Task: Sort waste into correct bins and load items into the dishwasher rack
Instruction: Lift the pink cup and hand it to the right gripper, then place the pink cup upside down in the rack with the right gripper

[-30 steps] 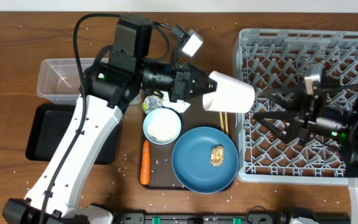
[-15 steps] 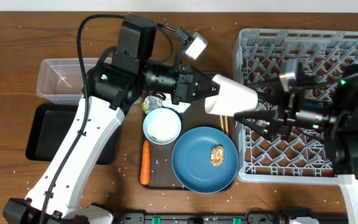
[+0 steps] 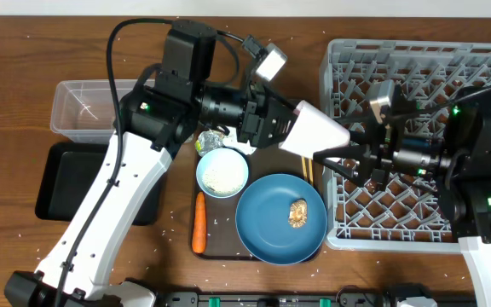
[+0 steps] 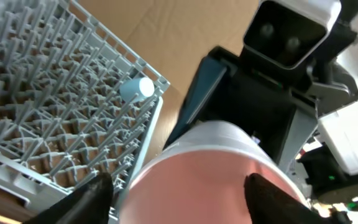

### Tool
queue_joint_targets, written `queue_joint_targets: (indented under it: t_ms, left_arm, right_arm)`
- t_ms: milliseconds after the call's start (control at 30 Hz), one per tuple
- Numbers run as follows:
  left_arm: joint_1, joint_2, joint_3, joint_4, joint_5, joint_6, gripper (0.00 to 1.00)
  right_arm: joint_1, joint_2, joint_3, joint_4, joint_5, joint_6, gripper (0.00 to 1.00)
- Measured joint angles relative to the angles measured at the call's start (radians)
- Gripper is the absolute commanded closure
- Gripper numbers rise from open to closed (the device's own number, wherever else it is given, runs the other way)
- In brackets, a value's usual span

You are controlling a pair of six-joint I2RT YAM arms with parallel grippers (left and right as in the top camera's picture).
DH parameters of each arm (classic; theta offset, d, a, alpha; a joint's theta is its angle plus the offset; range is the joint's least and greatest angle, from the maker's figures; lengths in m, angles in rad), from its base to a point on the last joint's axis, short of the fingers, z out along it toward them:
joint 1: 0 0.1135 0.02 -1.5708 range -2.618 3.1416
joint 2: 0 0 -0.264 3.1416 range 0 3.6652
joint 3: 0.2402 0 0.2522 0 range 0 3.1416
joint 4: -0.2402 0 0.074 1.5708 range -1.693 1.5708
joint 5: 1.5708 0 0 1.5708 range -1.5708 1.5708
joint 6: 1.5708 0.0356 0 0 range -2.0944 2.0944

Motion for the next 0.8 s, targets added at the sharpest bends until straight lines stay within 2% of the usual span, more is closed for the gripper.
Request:
queue_joint_targets:
  t_ms: [100, 167, 267, 467, 567, 800]
  left_arm:
    - [0.006, 0.0, 0.0, 0.002, -0.053, 0.002, 0.05]
    - [0.008, 0.0, 0.0, -0.005, -0.107, 0.001, 0.03]
    - [0.008, 0.0, 0.0, -0.037, -0.223, -0.002, 0.01]
    - [0.014, 0.0, 0.0, -0.092, -0.417, -0.003, 0.01]
    - [0.014, 0.0, 0.0, -0.115, -0.454, -0.003, 0.01]
    - [0.014, 0.0, 0.0, -0.15, -0.495, -0.002, 0.01]
  right_arm:
    - [-0.002, -0.032, 0.0, -0.038, 0.071, 0.005, 0.56]
    - [-0.009, -0.063, 0.0, -0.068, 0.14, 0.022, 0.56]
    - [-0.045, -0.105, 0.0, -0.124, 0.261, 0.059, 0.54]
    - [-0.215, -0.155, 0.0, -0.248, 0.484, 0.163, 0.54]
    - [-0.33, -0.154, 0.0, -0.307, 0.586, 0.238, 0.57]
    - [-0.627, -0.124, 0.0, -0.412, 0.774, 0.438, 0.53]
